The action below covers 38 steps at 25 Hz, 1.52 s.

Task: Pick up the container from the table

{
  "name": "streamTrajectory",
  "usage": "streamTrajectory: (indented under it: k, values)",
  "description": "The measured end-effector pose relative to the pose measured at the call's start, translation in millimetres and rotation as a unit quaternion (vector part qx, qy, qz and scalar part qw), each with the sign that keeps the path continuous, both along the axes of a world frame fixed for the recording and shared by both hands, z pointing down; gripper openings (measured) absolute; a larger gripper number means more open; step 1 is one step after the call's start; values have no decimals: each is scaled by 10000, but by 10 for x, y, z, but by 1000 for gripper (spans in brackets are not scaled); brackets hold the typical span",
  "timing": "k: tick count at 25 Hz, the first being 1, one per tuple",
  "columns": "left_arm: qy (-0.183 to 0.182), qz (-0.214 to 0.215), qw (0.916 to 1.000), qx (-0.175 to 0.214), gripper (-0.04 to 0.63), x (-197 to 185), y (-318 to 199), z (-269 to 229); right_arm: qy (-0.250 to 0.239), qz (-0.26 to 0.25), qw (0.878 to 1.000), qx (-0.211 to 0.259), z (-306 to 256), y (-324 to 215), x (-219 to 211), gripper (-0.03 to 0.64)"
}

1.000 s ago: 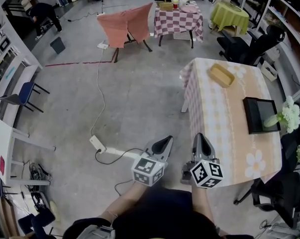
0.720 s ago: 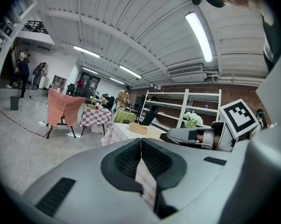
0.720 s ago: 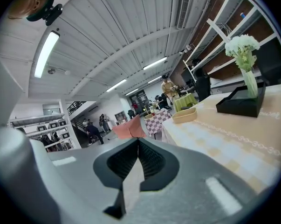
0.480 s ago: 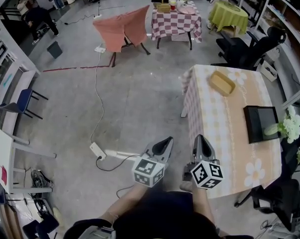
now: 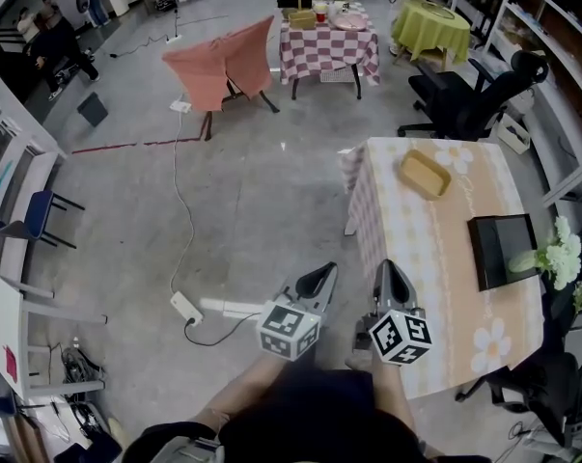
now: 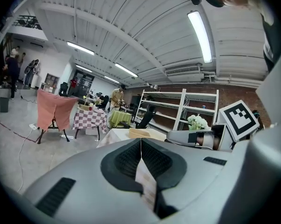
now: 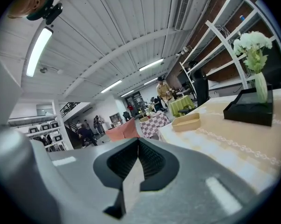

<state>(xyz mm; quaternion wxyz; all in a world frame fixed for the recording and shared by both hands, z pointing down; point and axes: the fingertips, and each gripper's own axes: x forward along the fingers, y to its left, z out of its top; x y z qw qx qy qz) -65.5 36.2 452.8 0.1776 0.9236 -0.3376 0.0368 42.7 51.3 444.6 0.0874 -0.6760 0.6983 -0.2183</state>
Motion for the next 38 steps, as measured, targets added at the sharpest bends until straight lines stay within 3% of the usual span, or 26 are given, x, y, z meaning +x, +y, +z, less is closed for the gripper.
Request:
streamTrajectory:
  k: [29, 38]
  values:
    - [10, 325, 9994, 106, 9, 109, -1090, -84, -108, 252, 9996, 42, -28, -1044, 64, 5]
    - [83, 608, 9980, 136, 10, 202, -1430, -28, -58, 474, 9988, 49, 28, -1330, 105, 5]
